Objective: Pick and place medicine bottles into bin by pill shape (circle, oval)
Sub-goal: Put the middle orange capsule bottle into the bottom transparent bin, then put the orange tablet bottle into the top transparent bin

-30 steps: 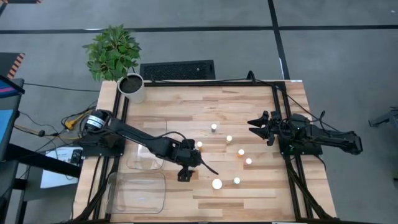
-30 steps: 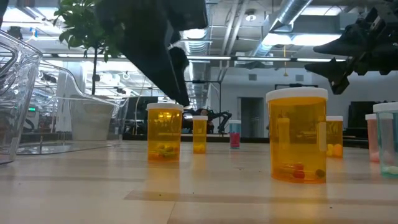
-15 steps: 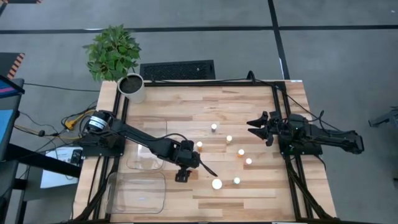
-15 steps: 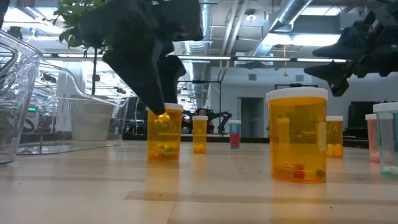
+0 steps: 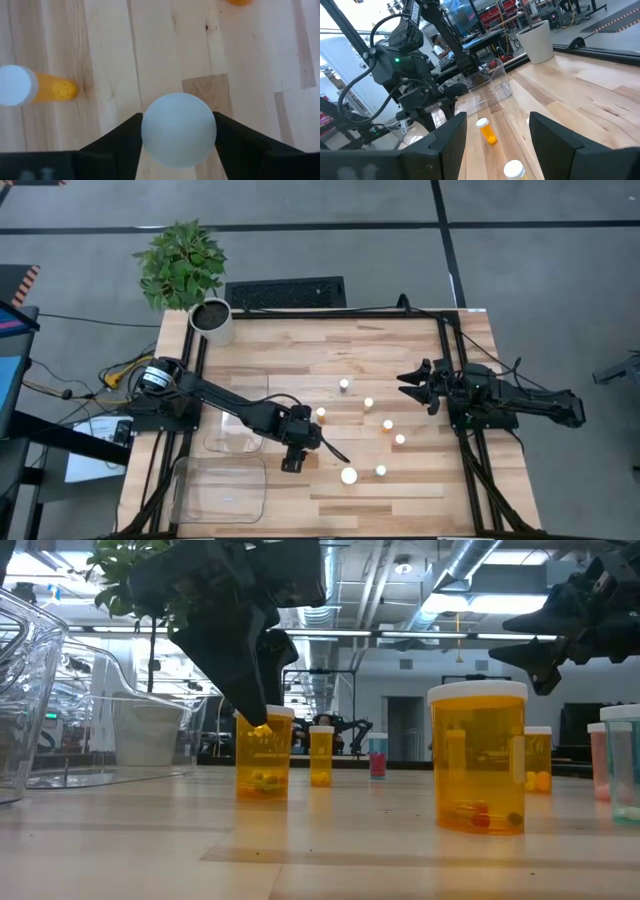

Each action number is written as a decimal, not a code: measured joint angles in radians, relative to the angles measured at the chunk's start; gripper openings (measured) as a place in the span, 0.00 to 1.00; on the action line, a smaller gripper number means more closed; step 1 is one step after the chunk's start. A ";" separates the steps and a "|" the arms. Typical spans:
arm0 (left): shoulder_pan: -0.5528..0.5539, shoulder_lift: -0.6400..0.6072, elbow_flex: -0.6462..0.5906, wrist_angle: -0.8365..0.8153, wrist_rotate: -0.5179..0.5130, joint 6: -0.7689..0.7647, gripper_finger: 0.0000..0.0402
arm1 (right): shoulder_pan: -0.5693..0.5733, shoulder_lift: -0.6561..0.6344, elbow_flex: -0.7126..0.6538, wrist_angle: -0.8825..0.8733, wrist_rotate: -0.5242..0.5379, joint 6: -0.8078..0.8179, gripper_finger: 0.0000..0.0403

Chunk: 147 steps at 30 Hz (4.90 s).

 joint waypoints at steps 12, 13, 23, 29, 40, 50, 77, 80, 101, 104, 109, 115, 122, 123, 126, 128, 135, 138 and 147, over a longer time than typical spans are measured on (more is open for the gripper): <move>-0.014 -0.013 0.231 -0.248 -0.008 -0.105 0.54 | 0.000 0.000 0.000 0.000 0.000 0.000 0.56; -0.022 -0.017 0.255 -0.280 -0.008 -0.113 0.54 | 0.000 0.000 0.000 0.000 0.000 0.000 0.56; -0.202 -0.206 0.331 -0.460 -0.145 -0.381 0.55 | 0.000 0.000 0.000 0.001 0.001 -0.002 0.56; -0.381 -0.314 0.331 -0.681 -0.246 -0.764 0.55 | 0.000 0.000 0.000 0.004 0.001 -0.002 0.56; -0.712 -0.328 0.266 -0.790 -0.347 -1.354 0.55 | -0.001 0.000 0.000 0.004 0.001 -0.002 0.56; -0.862 -0.328 0.056 -0.726 -0.249 -1.657 0.55 | -0.001 0.000 0.000 0.006 0.002 -0.001 0.56; -0.883 -0.327 -0.283 -0.495 -0.156 -1.674 0.55 | -0.001 0.000 0.000 0.008 0.002 0.000 0.56; -0.883 -0.327 -0.283 -0.508 -0.157 -1.675 0.55 | -0.001 0.000 0.000 0.008 0.002 -0.001 0.56; -0.883 -0.327 -0.283 -0.511 -0.173 -1.686 0.55 | -0.001 0.000 0.000 0.008 0.001 0.000 0.56; -0.883 -0.327 -0.283 -0.510 -0.173 -1.686 0.55 | -0.001 0.000 0.000 0.008 0.001 0.000 0.56; -0.883 -0.327 -0.283 -0.509 -0.172 -1.689 0.59 | -0.001 0.000 0.000 0.008 0.002 0.000 0.56; -0.883 -0.327 -0.283 -0.510 -0.151 -1.697 0.70 | -0.001 0.000 0.000 0.008 0.002 0.001 0.56; -0.875 -0.329 -0.225 -0.516 -0.158 -1.680 0.73 | -0.001 0.000 0.000 0.008 0.001 0.001 0.56; -0.871 -0.330 -0.205 -0.518 -0.159 -1.672 0.73 | -0.001 0.000 0.000 0.008 0.001 0.001 0.56; -0.857 -0.331 -0.132 -0.550 -0.179 -1.652 0.73 | -0.001 0.000 0.000 0.008 0.001 0.001 0.56; -0.840 -0.331 -0.081 -0.576 -0.220 -1.635 0.73 | -0.001 0.000 0.000 0.008 0.001 0.001 0.56; -0.692 -0.331 0.116 -0.635 -0.580 -1.358 0.73 | -0.001 0.000 0.000 0.008 0.002 0.001 0.56; -0.589 -0.331 0.169 -0.630 -0.703 -1.136 0.73 | -0.001 0.000 0.000 0.008 0.001 0.001 0.56; -0.215 -0.330 0.150 -0.365 -0.710 -0.465 0.73 | -0.001 0.000 0.000 0.008 0.001 0.000 0.56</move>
